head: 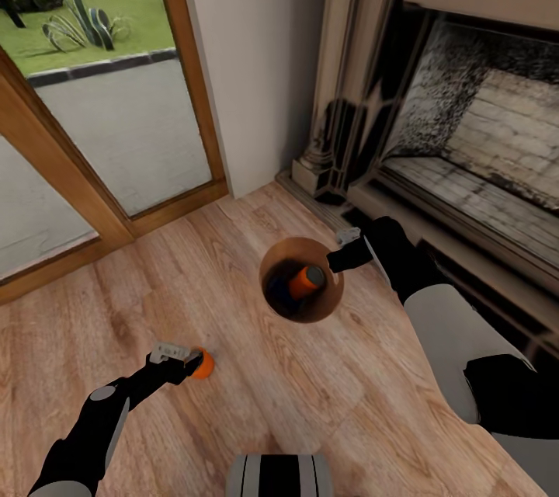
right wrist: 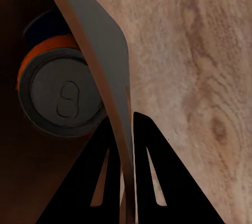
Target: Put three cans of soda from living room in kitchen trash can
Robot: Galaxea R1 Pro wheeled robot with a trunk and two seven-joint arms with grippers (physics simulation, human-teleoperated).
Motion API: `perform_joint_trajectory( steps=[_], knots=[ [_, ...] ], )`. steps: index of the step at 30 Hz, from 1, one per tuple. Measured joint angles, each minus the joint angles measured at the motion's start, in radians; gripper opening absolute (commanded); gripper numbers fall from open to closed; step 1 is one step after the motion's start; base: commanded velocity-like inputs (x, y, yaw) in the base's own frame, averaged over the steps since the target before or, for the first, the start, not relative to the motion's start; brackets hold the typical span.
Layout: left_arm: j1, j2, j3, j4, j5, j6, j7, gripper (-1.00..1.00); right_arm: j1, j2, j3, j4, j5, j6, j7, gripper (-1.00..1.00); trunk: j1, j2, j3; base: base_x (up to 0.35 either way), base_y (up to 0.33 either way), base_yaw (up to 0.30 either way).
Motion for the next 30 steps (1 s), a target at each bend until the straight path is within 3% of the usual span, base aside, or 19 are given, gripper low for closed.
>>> perform_joint_trajectory(
  steps=[4, 25, 30],
  knots=[
    [0.0, 0.0, -0.001, -0.001, 0.0, -0.001, 0.0, 1.0, 0.0, 0.0, 0.0, 0.0, 0.001, 0.0, 0.0, -1.0, 0.002, -0.001, -0.015, 0.0, 0.0, 0.0],
    [0.0, 0.0, 0.001, -0.011, 0.0, 0.0, 0.001, 1.0, 0.001, -0.001, 0.003, 0.0, 0.001, -0.001, -0.001, -1.0, 0.002, -0.001, -0.016, 0.005, 0.041, 0.0],
    [0.0, 0.0, -0.001, -0.007, 0.0, 0.001, 0.002, 1.0, 0.001, 0.0, 0.003, 0.0, 0.003, -0.001, 0.0, -1.0, 0.004, -0.002, -0.035, 0.0, 0.0, 0.0]
  ],
)
